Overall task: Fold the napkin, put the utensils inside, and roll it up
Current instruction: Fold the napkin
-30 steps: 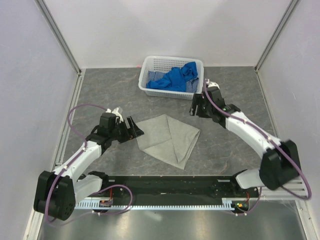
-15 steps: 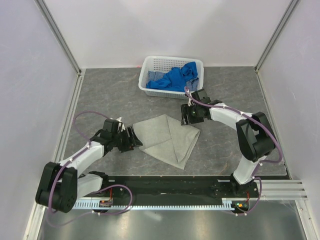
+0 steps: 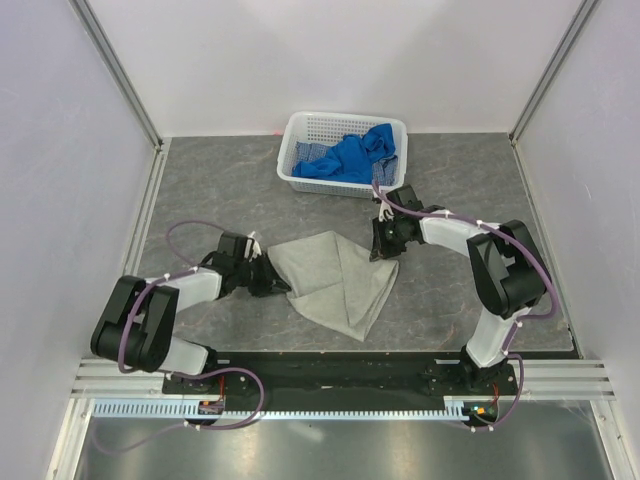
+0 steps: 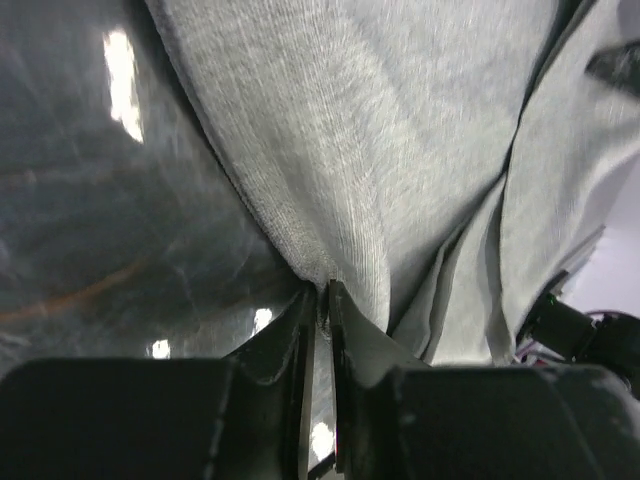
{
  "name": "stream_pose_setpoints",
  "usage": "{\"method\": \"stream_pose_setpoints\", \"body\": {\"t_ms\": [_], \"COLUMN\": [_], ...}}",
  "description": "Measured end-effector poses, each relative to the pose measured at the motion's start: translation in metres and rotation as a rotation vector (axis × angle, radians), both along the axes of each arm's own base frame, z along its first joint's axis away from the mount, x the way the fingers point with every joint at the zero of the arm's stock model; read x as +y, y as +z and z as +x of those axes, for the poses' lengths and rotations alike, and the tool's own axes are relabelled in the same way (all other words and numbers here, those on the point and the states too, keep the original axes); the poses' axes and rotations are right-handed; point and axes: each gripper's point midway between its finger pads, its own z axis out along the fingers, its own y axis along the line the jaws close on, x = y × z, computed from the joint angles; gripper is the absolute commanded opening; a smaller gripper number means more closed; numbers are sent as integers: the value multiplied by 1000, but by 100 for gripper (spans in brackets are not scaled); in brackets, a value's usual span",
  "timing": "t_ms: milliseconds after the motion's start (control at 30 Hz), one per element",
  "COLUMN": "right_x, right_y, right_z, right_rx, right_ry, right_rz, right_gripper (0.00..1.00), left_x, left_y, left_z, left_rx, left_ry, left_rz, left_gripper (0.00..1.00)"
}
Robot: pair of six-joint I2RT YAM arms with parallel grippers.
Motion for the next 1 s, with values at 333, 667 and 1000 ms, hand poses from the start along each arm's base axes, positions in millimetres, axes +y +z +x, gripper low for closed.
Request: {"method": "stream_pose_setpoints", "body": {"t_ms": [333,667,1000], "right_x": [-5,-2,-21], "right_y": [-3,8,30], "right_z": [-35,-55,-67], "right_rx": [29,-40,-89], "right_ry": [-170,-450,-490], "right_rz": [101,273,215], "right_gripper": [0,60,71], "left_x": [-10,-10,6], "left_y": [33,15,77], "left_z": [120,175,211], "left_rx": [-170,-181,-336], "left_ry": [33,12,80], "left_rz": [80,113,218], "left_gripper": [11,70,82]}}
